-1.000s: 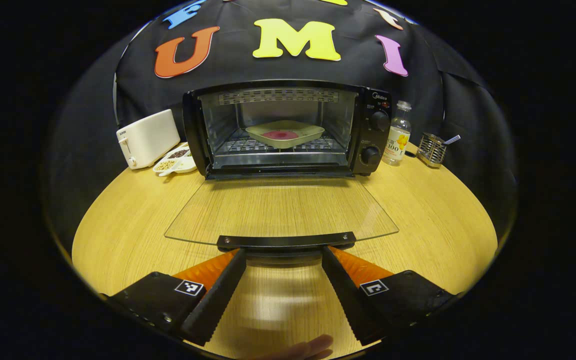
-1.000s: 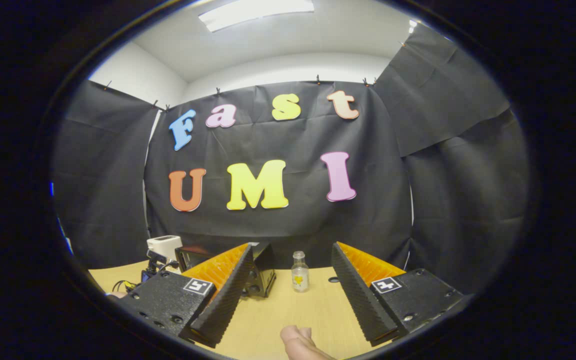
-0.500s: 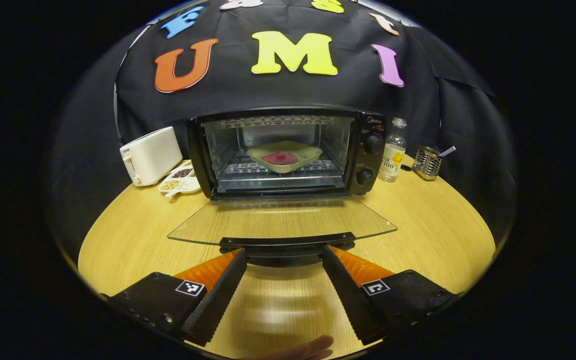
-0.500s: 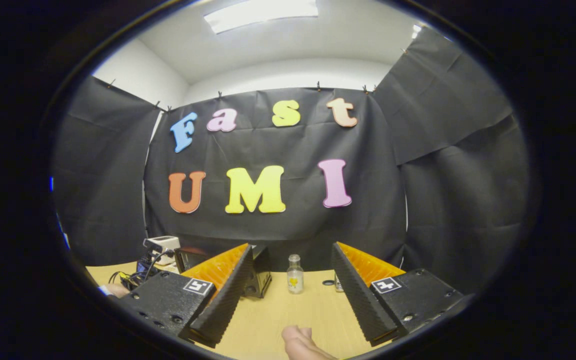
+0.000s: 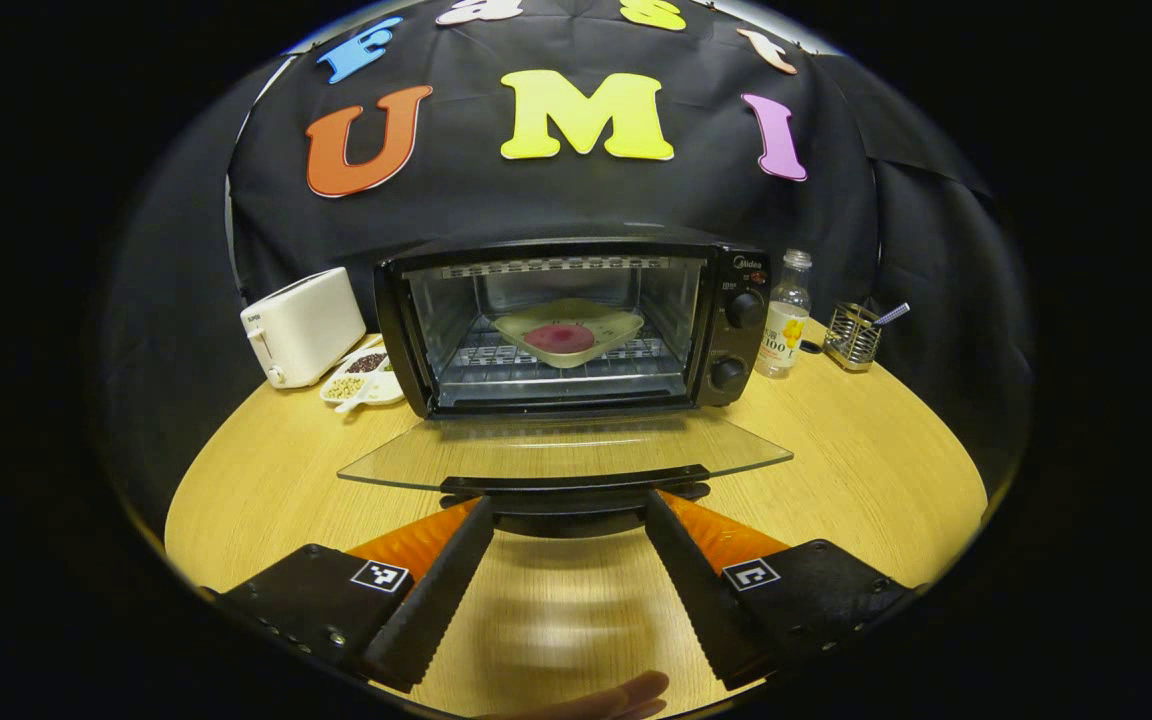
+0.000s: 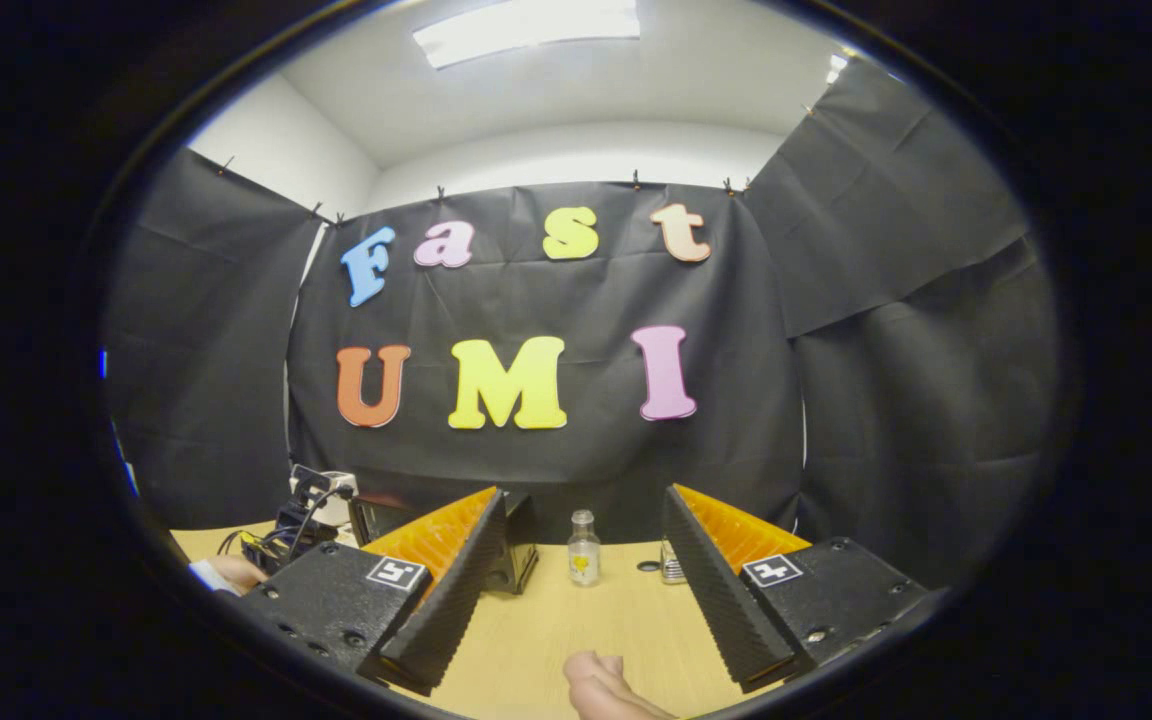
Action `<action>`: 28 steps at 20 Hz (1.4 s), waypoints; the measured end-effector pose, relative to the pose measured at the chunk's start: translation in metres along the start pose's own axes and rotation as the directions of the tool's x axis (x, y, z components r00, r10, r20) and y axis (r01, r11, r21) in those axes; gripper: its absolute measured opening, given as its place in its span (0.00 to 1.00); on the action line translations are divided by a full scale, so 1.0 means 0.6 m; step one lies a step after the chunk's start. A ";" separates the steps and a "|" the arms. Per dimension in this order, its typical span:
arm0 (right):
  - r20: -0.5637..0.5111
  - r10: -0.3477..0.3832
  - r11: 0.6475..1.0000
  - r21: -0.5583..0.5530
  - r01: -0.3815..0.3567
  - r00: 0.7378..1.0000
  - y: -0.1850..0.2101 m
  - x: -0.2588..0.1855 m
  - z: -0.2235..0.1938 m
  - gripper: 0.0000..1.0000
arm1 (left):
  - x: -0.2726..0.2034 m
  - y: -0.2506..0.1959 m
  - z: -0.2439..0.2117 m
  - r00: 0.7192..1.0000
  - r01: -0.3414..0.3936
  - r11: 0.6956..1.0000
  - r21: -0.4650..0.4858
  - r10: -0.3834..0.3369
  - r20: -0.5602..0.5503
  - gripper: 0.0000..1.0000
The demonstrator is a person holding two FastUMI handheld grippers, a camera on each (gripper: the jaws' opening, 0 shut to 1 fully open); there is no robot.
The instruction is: Open the electric oven with the left hand, put the food in, and close the electric oven.
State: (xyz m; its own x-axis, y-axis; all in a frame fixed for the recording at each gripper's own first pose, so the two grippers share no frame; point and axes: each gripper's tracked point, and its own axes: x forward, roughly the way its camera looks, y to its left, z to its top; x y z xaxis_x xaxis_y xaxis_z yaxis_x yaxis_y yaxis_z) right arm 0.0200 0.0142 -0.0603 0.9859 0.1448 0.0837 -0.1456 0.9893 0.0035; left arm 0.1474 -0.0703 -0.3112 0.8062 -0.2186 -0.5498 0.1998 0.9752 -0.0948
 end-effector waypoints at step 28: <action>-0.037 -0.128 0.989 0.073 0.131 0.991 -0.067 -0.028 -0.003 0.95 | 0.016 0.007 0.191 0.981 -0.002 0.997 -0.077 0.017 0.191 0.97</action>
State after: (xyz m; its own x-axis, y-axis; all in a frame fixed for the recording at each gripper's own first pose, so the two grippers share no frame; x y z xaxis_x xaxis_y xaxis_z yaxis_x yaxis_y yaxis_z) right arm 0.0095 -0.0279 -0.0634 0.9988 0.0171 0.0452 -0.0210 0.9960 0.0870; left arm 0.2198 -0.0721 -0.2219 0.9011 -0.2046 -0.3822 0.1548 0.9754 -0.1572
